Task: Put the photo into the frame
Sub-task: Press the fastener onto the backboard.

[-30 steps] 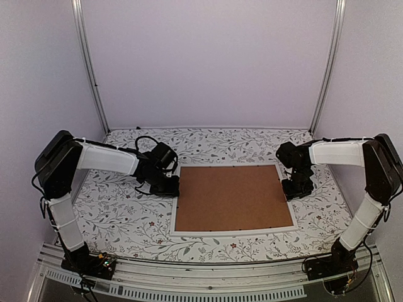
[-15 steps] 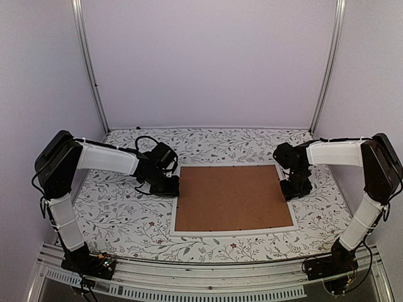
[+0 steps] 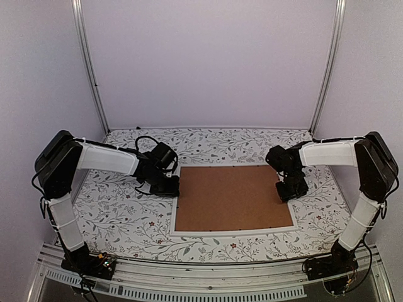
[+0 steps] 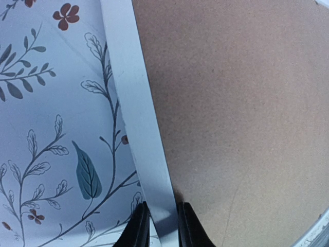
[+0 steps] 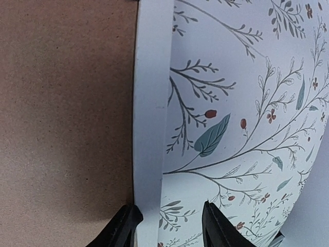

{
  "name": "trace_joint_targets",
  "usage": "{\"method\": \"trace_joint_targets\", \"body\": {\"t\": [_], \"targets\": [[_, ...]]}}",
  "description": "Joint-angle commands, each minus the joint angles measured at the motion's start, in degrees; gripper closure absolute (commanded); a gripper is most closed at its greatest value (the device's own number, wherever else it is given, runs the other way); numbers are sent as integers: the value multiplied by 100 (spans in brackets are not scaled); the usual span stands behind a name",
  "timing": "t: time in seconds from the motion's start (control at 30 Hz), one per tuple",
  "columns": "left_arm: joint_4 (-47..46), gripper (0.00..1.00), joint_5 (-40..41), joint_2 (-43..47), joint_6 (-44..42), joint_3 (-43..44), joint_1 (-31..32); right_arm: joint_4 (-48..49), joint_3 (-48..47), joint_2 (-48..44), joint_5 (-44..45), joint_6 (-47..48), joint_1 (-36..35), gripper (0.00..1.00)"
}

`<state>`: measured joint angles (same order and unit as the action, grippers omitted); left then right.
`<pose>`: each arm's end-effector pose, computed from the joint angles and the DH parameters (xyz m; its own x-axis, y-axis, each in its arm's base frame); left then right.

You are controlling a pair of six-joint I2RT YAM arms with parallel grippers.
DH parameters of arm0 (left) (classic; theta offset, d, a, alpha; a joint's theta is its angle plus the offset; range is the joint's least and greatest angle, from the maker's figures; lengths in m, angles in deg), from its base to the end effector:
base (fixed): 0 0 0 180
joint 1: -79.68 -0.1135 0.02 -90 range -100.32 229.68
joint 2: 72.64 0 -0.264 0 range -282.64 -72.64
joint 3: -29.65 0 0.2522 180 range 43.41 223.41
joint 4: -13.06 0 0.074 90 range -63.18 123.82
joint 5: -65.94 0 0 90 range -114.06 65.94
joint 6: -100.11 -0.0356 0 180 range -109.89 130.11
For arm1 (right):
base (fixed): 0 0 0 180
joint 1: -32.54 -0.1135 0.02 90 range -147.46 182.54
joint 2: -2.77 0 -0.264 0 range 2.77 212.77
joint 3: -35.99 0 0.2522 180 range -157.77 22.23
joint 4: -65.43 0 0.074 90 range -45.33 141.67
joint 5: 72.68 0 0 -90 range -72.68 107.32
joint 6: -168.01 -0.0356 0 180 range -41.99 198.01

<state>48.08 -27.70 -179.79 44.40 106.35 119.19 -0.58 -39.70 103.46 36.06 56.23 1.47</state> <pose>0.2769 -0.2312 0.1383 -0.9491 0.0539 -0.3105 0.1460 0.9484 -0.2816 0.2591 0.1428 0.1586 -0.9784 -0.1793 -0.1028 -0.1406 0.9420 -0.3048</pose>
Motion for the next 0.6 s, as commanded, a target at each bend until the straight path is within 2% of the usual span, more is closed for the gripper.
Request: {"method": "trace_joint_targets", "body": {"t": [0.0, 0.27, 0.43, 0.57], "targets": [[7, 82, 12, -358, -161, -97, 77, 503, 68, 402, -853, -179, -325, 52], [13, 82, 27, -364, -163, -89, 88, 672, -50, 475, -1061, -208, -478, 52], [29, 82, 63, -334, -159, -80, 84, 809, -167, -99, -1203, -169, -432, 48], [37, 79, 103, -287, -166, -75, 86, 947, -40, -490, -1411, -78, -34, 46]]}}
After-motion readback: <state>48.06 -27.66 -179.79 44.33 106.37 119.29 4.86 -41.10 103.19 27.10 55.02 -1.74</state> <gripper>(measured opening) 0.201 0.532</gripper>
